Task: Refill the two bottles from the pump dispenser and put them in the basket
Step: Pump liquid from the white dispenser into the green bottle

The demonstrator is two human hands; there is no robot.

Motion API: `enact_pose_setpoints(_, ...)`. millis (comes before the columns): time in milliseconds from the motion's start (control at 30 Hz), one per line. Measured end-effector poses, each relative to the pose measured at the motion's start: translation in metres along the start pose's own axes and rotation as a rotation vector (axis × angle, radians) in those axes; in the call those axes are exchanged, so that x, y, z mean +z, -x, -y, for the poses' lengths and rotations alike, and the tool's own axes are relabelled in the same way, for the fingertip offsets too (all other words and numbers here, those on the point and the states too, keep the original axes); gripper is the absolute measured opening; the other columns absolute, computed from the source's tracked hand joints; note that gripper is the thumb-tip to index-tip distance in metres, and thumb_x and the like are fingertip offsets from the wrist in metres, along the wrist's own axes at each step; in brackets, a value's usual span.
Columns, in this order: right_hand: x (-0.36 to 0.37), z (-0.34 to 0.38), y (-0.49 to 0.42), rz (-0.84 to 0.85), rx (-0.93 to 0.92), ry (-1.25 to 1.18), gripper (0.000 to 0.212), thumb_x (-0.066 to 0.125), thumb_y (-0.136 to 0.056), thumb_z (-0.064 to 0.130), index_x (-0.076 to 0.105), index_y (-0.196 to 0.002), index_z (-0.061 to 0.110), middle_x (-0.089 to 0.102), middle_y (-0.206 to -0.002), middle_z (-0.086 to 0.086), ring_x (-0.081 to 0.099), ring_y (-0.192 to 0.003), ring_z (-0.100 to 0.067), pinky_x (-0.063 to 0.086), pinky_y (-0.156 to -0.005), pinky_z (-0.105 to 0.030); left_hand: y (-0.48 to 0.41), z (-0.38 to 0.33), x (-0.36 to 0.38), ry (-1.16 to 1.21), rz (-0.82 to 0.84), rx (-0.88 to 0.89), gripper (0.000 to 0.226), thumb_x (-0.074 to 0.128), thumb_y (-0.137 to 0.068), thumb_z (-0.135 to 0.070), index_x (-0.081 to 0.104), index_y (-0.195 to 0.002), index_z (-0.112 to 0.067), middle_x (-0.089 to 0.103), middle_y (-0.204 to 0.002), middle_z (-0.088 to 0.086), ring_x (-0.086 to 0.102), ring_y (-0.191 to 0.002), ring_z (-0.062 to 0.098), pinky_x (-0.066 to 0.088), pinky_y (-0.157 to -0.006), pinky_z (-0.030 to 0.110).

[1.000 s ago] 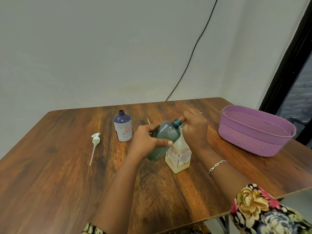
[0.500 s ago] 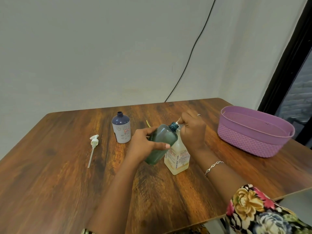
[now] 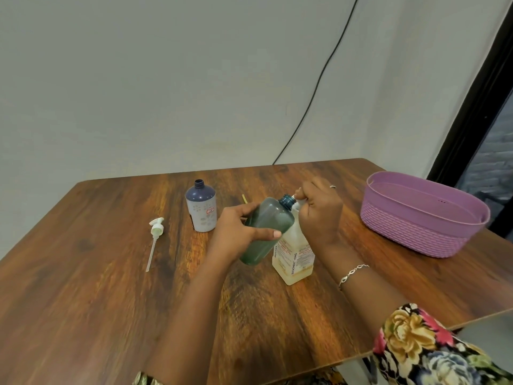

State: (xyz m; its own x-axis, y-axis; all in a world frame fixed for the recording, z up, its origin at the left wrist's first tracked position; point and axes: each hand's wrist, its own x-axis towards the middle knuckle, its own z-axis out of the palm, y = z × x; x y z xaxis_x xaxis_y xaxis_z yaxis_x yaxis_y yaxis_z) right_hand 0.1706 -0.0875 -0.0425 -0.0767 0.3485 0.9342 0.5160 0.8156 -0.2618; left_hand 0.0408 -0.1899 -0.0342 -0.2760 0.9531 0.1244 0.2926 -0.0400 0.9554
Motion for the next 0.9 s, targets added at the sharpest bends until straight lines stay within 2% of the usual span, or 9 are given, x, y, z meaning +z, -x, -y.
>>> enact_pose_setpoints(133,-0.007,0.003,0.001,0.021,0.037,-0.061,0.025,0.039,-0.073,0.003,0.061,-0.060,0.001,0.059,-0.061,-0.008,0.054,-0.056,-0.022,0.047,-0.051,-0.038,0.002,0.000,0.001,0.003,0.018,0.000,0.072,0.082,-0.062,-0.014,0.054,-0.128,-0.015,0.059,-0.114,-0.001,0.054,-0.105,0.018,0.046,-0.088,0.034)
enact_pose_setpoints(300,-0.017,0.007,-0.011,0.051,0.014,-0.070,0.036,0.036,-0.076,0.012,0.069,-0.076,0.000,0.066,-0.067,-0.010,0.061,-0.059,-0.028,0.051,-0.055,-0.044,0.001,-0.004,-0.002,0.026,0.013,-0.006,0.071,0.081,-0.063,-0.013,0.053,-0.128,-0.015,0.056,-0.101,-0.011,0.053,-0.100,0.014,0.045,-0.084,0.032)
enact_pose_setpoints(433,-0.010,0.007,0.001,-0.009,-0.005,-0.015,0.028,0.037,-0.072,0.004,0.065,-0.068,0.002,0.061,-0.061,-0.007,0.056,-0.055,-0.023,0.047,-0.049,-0.036,0.000,0.000,-0.001,0.007,0.016,0.000,0.073,0.081,-0.062,-0.015,0.054,-0.129,-0.015,0.059,-0.114,-0.002,0.054,-0.107,0.019,0.046,-0.089,0.036)
enact_pose_setpoints(500,-0.005,0.004,0.004,-0.019,0.007,0.009,0.024,0.039,-0.071,0.002,0.062,-0.063,0.004,0.058,-0.059,-0.006,0.053,-0.054,-0.022,0.044,-0.046,-0.034,0.001,0.002,0.001,0.008,0.012,-0.002,0.073,0.082,-0.061,-0.015,0.055,-0.129,-0.015,0.059,-0.115,-0.002,0.054,-0.107,0.018,0.046,-0.090,0.036)
enact_pose_setpoints(600,-0.002,0.002,0.007,-0.006,0.009,0.023,0.023,0.043,-0.075,0.004,0.063,-0.064,0.005,0.060,-0.061,-0.004,0.054,-0.056,-0.021,0.042,-0.049,-0.032,0.002,0.004,0.002,0.003,0.009,0.001,0.071,0.082,-0.061,-0.015,0.056,-0.127,-0.016,0.060,-0.108,-0.006,0.054,-0.103,0.016,0.046,-0.083,0.031)
enact_pose_setpoints(700,-0.009,0.004,0.008,0.029,-0.016,0.013,0.026,0.042,-0.076,0.006,0.068,-0.072,0.005,0.060,-0.067,-0.004,0.051,-0.064,-0.016,0.036,-0.055,-0.023,0.003,0.001,0.001,0.025,0.011,0.002,0.069,0.081,-0.062,-0.014,0.056,-0.126,-0.017,0.058,-0.101,-0.011,0.055,-0.099,0.014,0.045,-0.076,0.026)
enact_pose_setpoints(833,-0.011,0.004,-0.008,0.068,-0.015,-0.017,0.027,0.036,-0.071,0.005,0.063,-0.067,0.002,0.058,-0.065,-0.007,0.052,-0.055,-0.025,0.043,-0.051,-0.035,0.000,-0.004,-0.002,0.007,0.007,0.013,0.070,0.082,-0.061,-0.015,0.056,-0.126,-0.017,0.058,-0.101,-0.011,0.054,-0.098,0.012,0.045,-0.078,0.029)
enact_pose_setpoints(900,-0.008,0.006,-0.005,0.051,-0.026,-0.005,0.025,0.036,-0.069,0.001,0.061,-0.063,0.002,0.058,-0.063,-0.007,0.053,-0.055,-0.026,0.045,-0.050,-0.036,-0.001,-0.004,-0.002,-0.002,0.000,0.011,0.073,0.083,-0.060,-0.017,0.055,-0.128,-0.016,0.059,-0.108,-0.005,0.054,-0.102,0.015,0.047,-0.085,0.033)
